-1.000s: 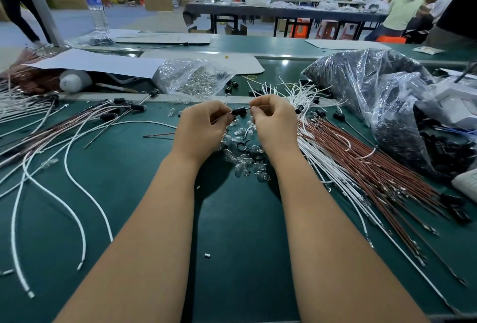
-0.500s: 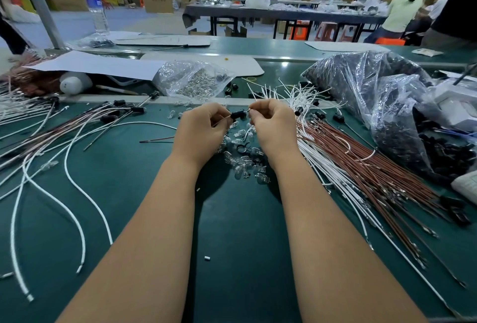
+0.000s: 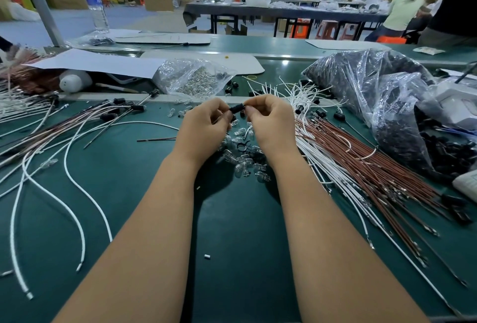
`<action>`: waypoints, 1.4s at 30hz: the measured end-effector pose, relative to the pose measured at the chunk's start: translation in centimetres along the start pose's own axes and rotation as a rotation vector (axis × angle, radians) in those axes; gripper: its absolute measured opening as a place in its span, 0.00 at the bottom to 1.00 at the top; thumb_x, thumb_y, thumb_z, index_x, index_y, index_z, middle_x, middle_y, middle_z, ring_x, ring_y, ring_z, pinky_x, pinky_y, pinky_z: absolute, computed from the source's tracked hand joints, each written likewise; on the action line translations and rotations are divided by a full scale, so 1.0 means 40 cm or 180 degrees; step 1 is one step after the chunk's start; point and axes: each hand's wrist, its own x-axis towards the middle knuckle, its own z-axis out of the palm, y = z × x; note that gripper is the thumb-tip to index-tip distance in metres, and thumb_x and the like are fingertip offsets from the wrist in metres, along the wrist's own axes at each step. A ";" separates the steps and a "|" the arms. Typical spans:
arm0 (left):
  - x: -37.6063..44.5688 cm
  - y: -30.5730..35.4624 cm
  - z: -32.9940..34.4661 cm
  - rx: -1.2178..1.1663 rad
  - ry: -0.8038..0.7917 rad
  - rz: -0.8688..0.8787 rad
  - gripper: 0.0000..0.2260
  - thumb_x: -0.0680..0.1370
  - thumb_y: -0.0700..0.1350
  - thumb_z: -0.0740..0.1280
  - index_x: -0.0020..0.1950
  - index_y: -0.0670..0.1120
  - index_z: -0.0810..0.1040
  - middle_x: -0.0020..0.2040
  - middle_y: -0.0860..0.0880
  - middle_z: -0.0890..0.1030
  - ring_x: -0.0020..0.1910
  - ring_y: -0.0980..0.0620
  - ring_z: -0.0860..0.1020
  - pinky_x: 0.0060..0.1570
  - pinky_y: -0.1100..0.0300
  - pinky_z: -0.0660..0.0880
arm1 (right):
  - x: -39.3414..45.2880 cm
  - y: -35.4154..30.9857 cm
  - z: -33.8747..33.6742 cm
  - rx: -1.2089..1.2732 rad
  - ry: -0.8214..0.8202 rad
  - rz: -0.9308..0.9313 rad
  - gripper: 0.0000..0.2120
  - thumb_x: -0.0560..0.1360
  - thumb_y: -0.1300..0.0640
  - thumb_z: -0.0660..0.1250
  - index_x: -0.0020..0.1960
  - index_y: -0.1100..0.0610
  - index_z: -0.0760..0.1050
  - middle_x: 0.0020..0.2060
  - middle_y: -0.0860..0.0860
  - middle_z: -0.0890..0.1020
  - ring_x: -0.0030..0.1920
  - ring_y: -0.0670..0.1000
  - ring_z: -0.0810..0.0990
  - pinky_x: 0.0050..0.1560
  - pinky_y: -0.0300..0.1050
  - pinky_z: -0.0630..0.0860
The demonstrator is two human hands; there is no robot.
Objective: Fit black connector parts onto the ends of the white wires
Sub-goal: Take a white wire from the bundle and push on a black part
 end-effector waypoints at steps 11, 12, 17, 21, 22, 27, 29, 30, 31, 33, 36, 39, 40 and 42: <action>0.006 0.000 0.001 -0.0053 0.0172 0.0012 0.04 0.78 0.42 0.66 0.44 0.47 0.77 0.36 0.48 0.81 0.34 0.51 0.77 0.38 0.58 0.74 | -0.011 -0.007 0.014 -0.0173 0.0073 -0.0184 0.06 0.72 0.62 0.71 0.48 0.59 0.83 0.37 0.47 0.83 0.39 0.45 0.81 0.44 0.37 0.78; 0.007 0.001 -0.001 -0.0036 0.0175 -0.0002 0.04 0.78 0.43 0.66 0.44 0.47 0.77 0.35 0.50 0.80 0.33 0.53 0.76 0.38 0.58 0.74 | -0.012 -0.007 0.015 -0.0127 0.0073 -0.0206 0.06 0.72 0.61 0.72 0.48 0.59 0.83 0.38 0.47 0.83 0.39 0.43 0.81 0.45 0.36 0.78; 0.006 0.018 -0.009 -0.0112 0.0040 0.0011 0.03 0.78 0.38 0.67 0.47 0.39 0.79 0.33 0.50 0.76 0.31 0.57 0.72 0.34 0.65 0.70 | -0.010 -0.004 0.014 -0.0084 0.0126 -0.0232 0.04 0.72 0.61 0.74 0.47 0.59 0.84 0.37 0.47 0.83 0.38 0.44 0.81 0.45 0.39 0.79; 0.006 0.024 -0.011 -0.0169 -0.0201 -0.0015 0.04 0.77 0.34 0.66 0.50 0.36 0.79 0.31 0.47 0.70 0.29 0.56 0.65 0.29 0.68 0.62 | -0.005 -0.003 0.010 -0.0251 0.0115 -0.0195 0.03 0.72 0.60 0.74 0.45 0.57 0.83 0.36 0.47 0.82 0.38 0.45 0.81 0.46 0.43 0.79; 0.007 0.022 -0.011 -0.0196 -0.0211 -0.0028 0.04 0.77 0.34 0.66 0.50 0.37 0.80 0.31 0.47 0.70 0.29 0.55 0.64 0.28 0.67 0.62 | -0.004 -0.003 0.009 -0.0252 0.0107 -0.0197 0.03 0.72 0.59 0.73 0.46 0.57 0.83 0.36 0.46 0.82 0.38 0.45 0.80 0.45 0.42 0.79; 0.016 0.004 -0.020 -0.0315 0.0498 -0.0203 0.04 0.79 0.39 0.64 0.51 0.43 0.78 0.34 0.47 0.74 0.29 0.53 0.67 0.28 0.62 0.63 | 0.001 0.012 0.003 -0.0429 -0.0161 -0.0102 0.09 0.80 0.56 0.61 0.53 0.56 0.79 0.36 0.46 0.79 0.32 0.46 0.73 0.34 0.43 0.70; 0.023 -0.008 -0.027 -0.0195 0.0849 -0.0383 0.05 0.80 0.40 0.63 0.53 0.42 0.78 0.37 0.51 0.76 0.33 0.54 0.71 0.32 0.63 0.68 | 0.003 0.022 0.001 -0.0808 -0.0308 -0.0124 0.10 0.80 0.57 0.60 0.54 0.56 0.79 0.37 0.48 0.79 0.31 0.46 0.72 0.33 0.42 0.68; 0.025 -0.014 -0.029 -0.0132 0.0952 -0.0478 0.05 0.80 0.40 0.63 0.53 0.42 0.77 0.38 0.52 0.76 0.35 0.54 0.73 0.35 0.64 0.69 | 0.004 0.024 0.001 -0.0961 -0.0372 -0.0130 0.10 0.80 0.58 0.60 0.56 0.56 0.80 0.40 0.49 0.81 0.32 0.46 0.73 0.33 0.41 0.68; 0.027 -0.019 -0.029 -0.0104 0.1004 -0.0553 0.05 0.80 0.41 0.62 0.52 0.42 0.77 0.39 0.54 0.76 0.36 0.55 0.74 0.36 0.65 0.70 | 0.004 0.023 0.002 -0.1104 -0.0470 -0.0136 0.12 0.79 0.59 0.61 0.57 0.55 0.80 0.44 0.50 0.82 0.35 0.47 0.75 0.36 0.42 0.71; 0.026 -0.021 -0.025 -0.0149 0.1004 -0.0598 0.05 0.80 0.42 0.63 0.51 0.43 0.77 0.38 0.55 0.75 0.35 0.59 0.72 0.34 0.68 0.69 | 0.004 0.022 0.007 -0.1540 -0.0805 -0.0194 0.13 0.77 0.59 0.62 0.58 0.52 0.80 0.51 0.51 0.82 0.46 0.51 0.78 0.49 0.46 0.75; 0.023 -0.012 -0.019 -0.0445 0.0853 -0.0393 0.03 0.80 0.42 0.63 0.49 0.43 0.76 0.37 0.51 0.75 0.33 0.55 0.71 0.31 0.68 0.67 | -0.007 0.020 0.014 -0.2216 -0.1100 -0.0445 0.13 0.74 0.57 0.62 0.53 0.50 0.82 0.49 0.48 0.81 0.55 0.53 0.71 0.57 0.48 0.68; 0.021 -0.005 -0.021 -0.1085 0.0497 -0.0309 0.06 0.80 0.39 0.62 0.47 0.49 0.75 0.37 0.49 0.77 0.37 0.51 0.71 0.35 0.65 0.67 | -0.009 0.015 0.010 -0.2260 -0.0973 -0.0522 0.13 0.73 0.60 0.62 0.50 0.50 0.83 0.47 0.48 0.82 0.54 0.54 0.70 0.56 0.48 0.67; 0.021 -0.003 -0.021 -0.1271 0.0373 -0.0299 0.08 0.81 0.38 0.62 0.46 0.50 0.75 0.37 0.51 0.79 0.38 0.51 0.71 0.39 0.64 0.68 | -0.009 0.013 0.010 -0.2252 -0.0959 -0.0509 0.13 0.73 0.60 0.62 0.50 0.50 0.83 0.46 0.48 0.82 0.53 0.54 0.69 0.55 0.47 0.65; 0.021 0.001 -0.021 -0.1483 0.0229 -0.0200 0.09 0.81 0.37 0.62 0.47 0.50 0.75 0.37 0.54 0.81 0.40 0.54 0.75 0.45 0.67 0.71 | -0.011 0.009 0.012 -0.2346 -0.1007 -0.0513 0.14 0.71 0.60 0.62 0.51 0.49 0.82 0.44 0.46 0.80 0.50 0.51 0.66 0.51 0.46 0.59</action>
